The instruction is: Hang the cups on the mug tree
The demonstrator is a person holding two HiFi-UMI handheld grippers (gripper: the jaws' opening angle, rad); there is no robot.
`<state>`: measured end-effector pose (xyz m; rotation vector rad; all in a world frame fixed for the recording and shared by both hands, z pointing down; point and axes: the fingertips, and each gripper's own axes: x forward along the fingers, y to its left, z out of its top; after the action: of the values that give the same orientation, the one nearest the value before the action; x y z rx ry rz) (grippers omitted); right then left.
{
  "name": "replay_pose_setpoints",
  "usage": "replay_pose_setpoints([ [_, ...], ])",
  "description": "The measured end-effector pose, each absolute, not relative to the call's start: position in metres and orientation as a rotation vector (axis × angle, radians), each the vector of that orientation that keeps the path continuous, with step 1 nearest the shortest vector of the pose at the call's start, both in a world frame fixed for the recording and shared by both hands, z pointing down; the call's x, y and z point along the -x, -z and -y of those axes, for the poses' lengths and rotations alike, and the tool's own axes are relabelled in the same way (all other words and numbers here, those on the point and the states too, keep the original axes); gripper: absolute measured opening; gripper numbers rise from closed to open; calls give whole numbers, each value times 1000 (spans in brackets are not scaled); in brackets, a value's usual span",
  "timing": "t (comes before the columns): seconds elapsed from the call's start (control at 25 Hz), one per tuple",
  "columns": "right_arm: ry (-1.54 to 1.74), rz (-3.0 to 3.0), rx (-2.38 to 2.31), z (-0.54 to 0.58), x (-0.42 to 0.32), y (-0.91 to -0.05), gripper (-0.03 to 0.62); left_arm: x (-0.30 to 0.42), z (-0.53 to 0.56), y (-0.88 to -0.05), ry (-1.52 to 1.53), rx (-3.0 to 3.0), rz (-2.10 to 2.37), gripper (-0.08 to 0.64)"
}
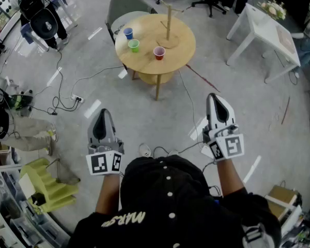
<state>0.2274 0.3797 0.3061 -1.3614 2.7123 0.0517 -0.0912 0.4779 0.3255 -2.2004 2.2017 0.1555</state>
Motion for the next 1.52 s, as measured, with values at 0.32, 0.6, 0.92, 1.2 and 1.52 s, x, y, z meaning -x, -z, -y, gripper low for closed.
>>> replay_pose_setpoints([
  [0.32, -2, -2680, 1354, -377, -228, -309, -2, 91, -477, -329, -144, 2202, -2201, -6],
  [0.6, 49, -2673, 1317, -374, -219, -310, 2, 96, -468, -331, -150, 2220, -2187, -6],
  [0.92, 53, -2655, 1296, -372, -188, -306, 353, 123, -456, -329, -169, 2262, -2136, -6],
  [1.2, 23, -2636, 1369, -384, -160, -310, 357, 155, -448, -332, -186, 2335, -2061, -6],
  [1.52, 13, -2631, 1452, -378, -156, -318, 357, 159, -425, -341, -179, 2409, -2013, -6],
])
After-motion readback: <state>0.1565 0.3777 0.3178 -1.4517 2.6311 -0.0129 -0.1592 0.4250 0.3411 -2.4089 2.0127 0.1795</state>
